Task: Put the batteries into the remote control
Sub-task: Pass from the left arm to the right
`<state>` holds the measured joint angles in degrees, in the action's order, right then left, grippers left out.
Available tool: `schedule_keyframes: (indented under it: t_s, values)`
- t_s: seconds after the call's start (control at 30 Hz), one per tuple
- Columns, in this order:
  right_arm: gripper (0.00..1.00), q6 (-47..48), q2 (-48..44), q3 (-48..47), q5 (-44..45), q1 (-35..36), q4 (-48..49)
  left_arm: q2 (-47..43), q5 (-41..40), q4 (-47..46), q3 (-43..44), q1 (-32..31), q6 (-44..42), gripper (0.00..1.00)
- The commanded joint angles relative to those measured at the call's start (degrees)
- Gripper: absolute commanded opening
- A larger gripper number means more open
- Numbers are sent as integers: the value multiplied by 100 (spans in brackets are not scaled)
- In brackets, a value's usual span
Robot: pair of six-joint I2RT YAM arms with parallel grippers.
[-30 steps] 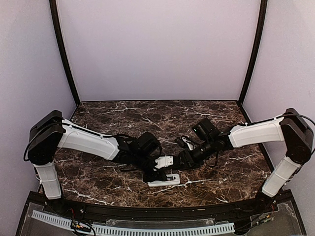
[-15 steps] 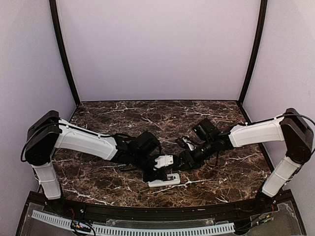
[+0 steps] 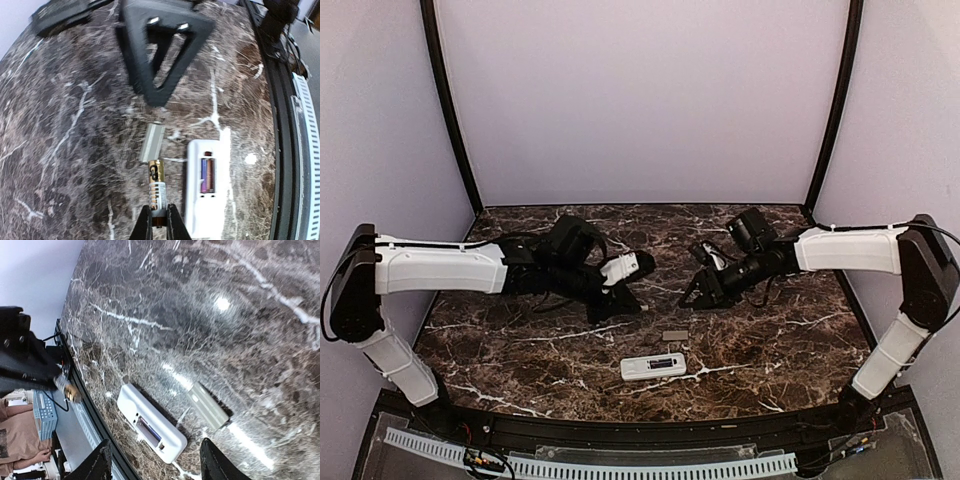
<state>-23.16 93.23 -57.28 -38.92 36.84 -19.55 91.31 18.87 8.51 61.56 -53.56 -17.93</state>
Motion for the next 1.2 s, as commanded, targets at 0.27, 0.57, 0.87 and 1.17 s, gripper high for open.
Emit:
schedule_keyframes:
  t_s: [0.27,0.57,0.87,1.17]
  values:
    - [57,96,-597,-525,625,-463,-1292,-163,622,-815,232,1339,1435,0]
    - [58,-40,-584,-576,1282,-511,-2759,-443,252,-164,142,1702,1274,0]
    - [58,301,-25,-966,1304,-614,-2848,-244,426,-128,277,1823,1241,0]
    - [56,-377,-577,-1751,1623,-611,-2064,-628,404,-1470,27,1832,1457,0]
